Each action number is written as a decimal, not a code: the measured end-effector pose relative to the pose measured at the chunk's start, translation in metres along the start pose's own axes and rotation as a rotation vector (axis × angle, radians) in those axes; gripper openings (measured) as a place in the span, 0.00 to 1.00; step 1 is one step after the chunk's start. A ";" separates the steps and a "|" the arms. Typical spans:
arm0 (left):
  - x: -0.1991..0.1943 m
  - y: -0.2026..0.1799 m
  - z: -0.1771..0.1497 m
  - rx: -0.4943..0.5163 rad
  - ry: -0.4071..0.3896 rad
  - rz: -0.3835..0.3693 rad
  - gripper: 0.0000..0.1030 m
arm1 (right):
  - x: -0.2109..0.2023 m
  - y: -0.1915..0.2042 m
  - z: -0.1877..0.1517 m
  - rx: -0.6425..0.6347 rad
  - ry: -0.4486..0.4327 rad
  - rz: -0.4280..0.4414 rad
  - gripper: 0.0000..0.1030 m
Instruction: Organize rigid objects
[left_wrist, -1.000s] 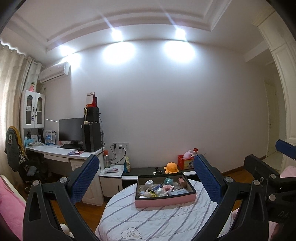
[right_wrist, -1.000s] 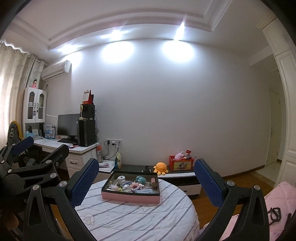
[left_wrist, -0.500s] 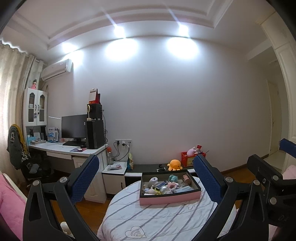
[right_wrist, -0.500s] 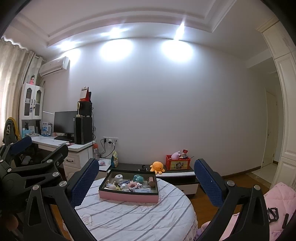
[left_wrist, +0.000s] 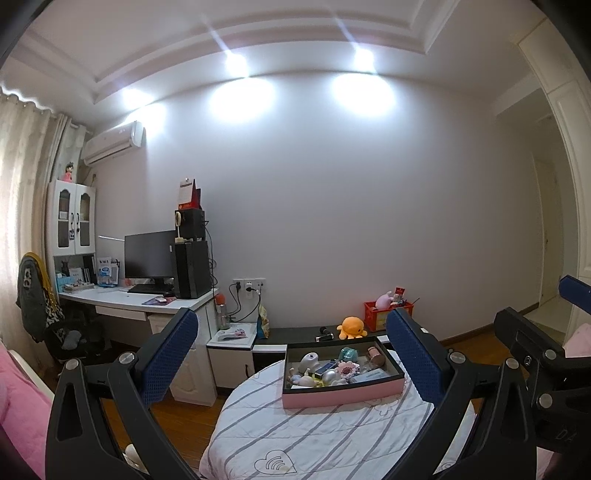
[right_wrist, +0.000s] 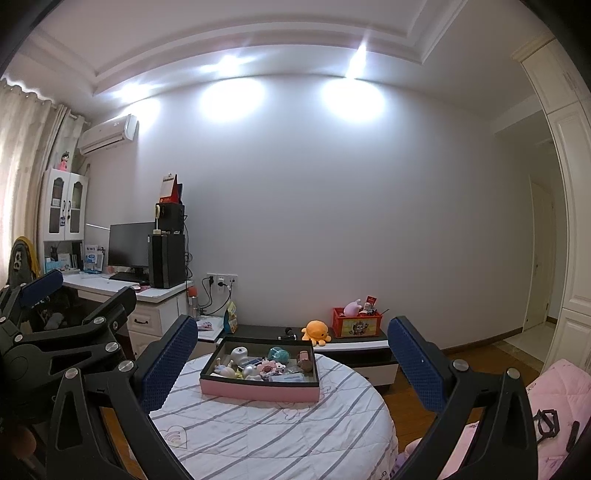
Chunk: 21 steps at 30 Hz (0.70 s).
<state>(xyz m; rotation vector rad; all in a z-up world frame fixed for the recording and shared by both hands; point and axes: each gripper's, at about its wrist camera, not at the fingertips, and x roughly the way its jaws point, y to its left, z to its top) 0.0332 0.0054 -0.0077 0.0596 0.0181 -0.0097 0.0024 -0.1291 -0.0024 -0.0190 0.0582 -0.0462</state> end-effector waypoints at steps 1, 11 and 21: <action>0.000 0.000 0.000 0.000 0.001 0.000 1.00 | 0.000 0.000 0.000 0.002 0.001 0.000 1.00; -0.003 0.000 0.000 0.003 -0.007 -0.010 1.00 | 0.001 0.001 0.000 0.013 0.010 0.005 1.00; -0.004 0.001 0.002 0.004 -0.006 -0.008 1.00 | -0.001 0.005 0.000 0.011 0.008 0.001 1.00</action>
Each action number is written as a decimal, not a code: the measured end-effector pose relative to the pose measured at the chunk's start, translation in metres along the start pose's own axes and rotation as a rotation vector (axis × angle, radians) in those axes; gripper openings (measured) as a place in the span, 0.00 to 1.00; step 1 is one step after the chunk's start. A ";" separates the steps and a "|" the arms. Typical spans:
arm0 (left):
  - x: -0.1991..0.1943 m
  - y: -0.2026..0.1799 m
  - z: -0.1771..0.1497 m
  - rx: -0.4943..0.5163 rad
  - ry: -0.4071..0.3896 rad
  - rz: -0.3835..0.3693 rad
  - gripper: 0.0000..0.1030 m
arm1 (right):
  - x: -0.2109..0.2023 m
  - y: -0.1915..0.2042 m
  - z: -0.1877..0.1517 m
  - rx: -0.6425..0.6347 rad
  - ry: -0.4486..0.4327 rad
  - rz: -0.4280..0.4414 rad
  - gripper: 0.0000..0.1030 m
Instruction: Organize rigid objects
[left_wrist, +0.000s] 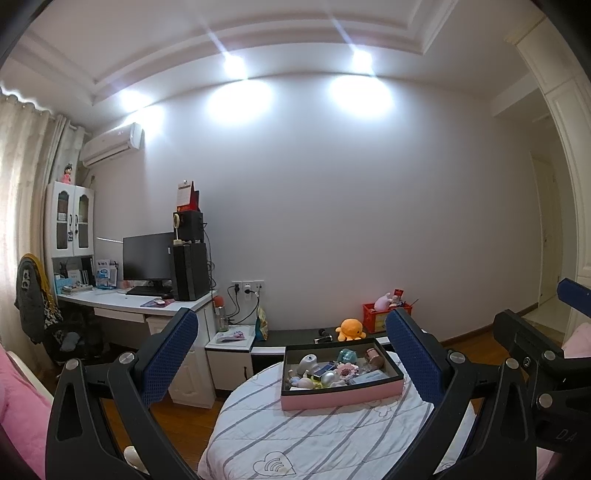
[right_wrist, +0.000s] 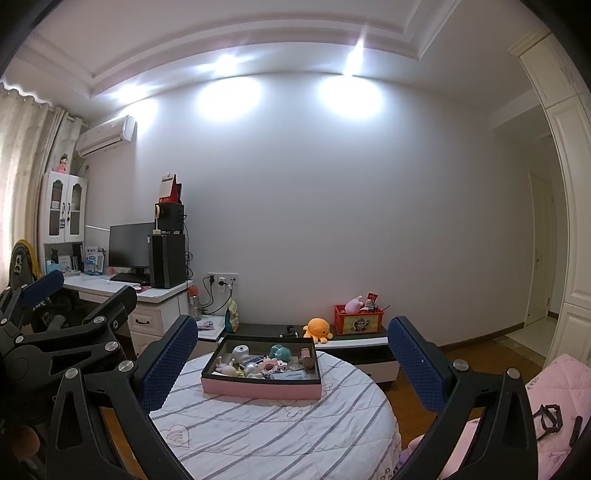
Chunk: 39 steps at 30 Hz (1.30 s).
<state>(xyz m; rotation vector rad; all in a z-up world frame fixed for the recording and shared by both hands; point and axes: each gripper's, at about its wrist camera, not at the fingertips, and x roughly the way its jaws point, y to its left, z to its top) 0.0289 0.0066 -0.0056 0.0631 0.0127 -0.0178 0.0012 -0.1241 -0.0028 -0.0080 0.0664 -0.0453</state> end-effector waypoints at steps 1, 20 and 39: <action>0.000 0.001 0.000 -0.001 0.000 -0.001 1.00 | 0.000 0.000 0.000 0.000 0.001 0.001 1.00; 0.003 0.001 0.001 0.006 0.005 0.003 1.00 | -0.001 0.001 0.000 -0.001 0.007 -0.002 1.00; 0.001 0.004 0.001 0.007 -0.001 0.010 1.00 | -0.001 0.001 0.001 -0.004 0.006 -0.004 1.00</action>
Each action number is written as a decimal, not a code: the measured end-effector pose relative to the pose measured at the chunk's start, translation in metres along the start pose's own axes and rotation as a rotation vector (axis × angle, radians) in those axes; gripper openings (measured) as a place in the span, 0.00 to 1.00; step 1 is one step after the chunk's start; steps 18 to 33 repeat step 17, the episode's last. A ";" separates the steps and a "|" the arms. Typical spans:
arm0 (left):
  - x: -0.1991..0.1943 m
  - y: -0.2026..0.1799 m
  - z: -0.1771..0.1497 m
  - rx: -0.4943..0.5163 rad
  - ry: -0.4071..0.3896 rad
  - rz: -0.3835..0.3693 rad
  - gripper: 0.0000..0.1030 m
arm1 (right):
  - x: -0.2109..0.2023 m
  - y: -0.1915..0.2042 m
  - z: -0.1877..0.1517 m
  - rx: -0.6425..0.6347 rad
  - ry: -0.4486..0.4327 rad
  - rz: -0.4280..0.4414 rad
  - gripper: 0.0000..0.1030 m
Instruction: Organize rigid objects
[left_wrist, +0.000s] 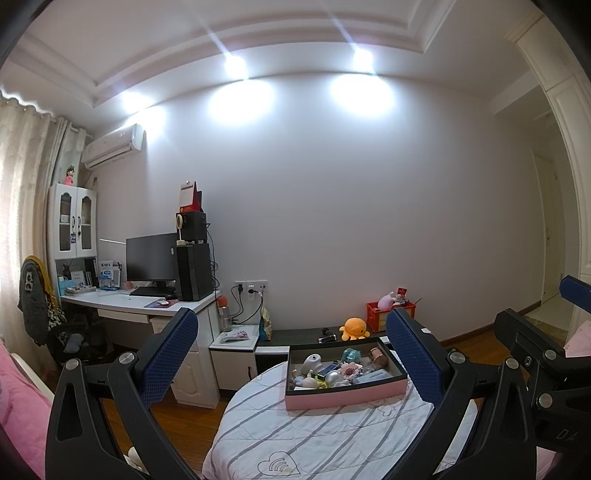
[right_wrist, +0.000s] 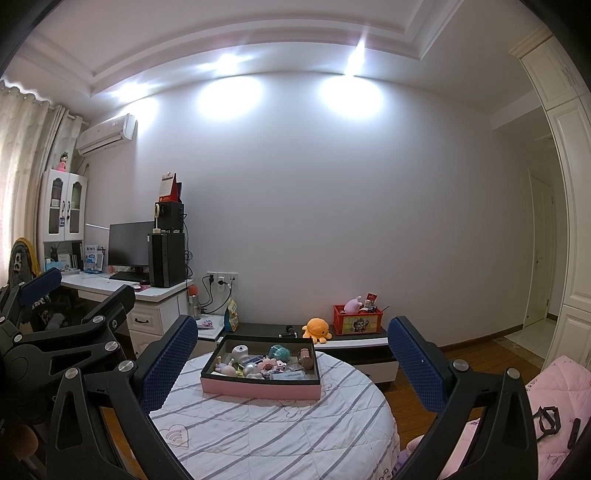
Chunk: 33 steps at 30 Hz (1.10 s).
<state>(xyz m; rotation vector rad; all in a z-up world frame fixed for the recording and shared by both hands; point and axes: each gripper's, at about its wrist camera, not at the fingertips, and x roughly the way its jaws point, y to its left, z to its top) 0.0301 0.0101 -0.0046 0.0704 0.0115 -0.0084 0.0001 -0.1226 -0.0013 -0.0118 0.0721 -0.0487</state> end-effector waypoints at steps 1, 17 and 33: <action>0.000 0.000 0.000 0.001 0.001 0.000 1.00 | 0.000 0.000 0.000 -0.001 0.000 0.000 1.00; 0.000 0.000 -0.001 0.002 0.003 0.004 1.00 | 0.002 -0.001 0.000 -0.003 0.003 0.000 1.00; 0.000 0.000 -0.001 0.002 0.003 0.004 1.00 | 0.002 -0.001 0.000 -0.003 0.003 0.000 1.00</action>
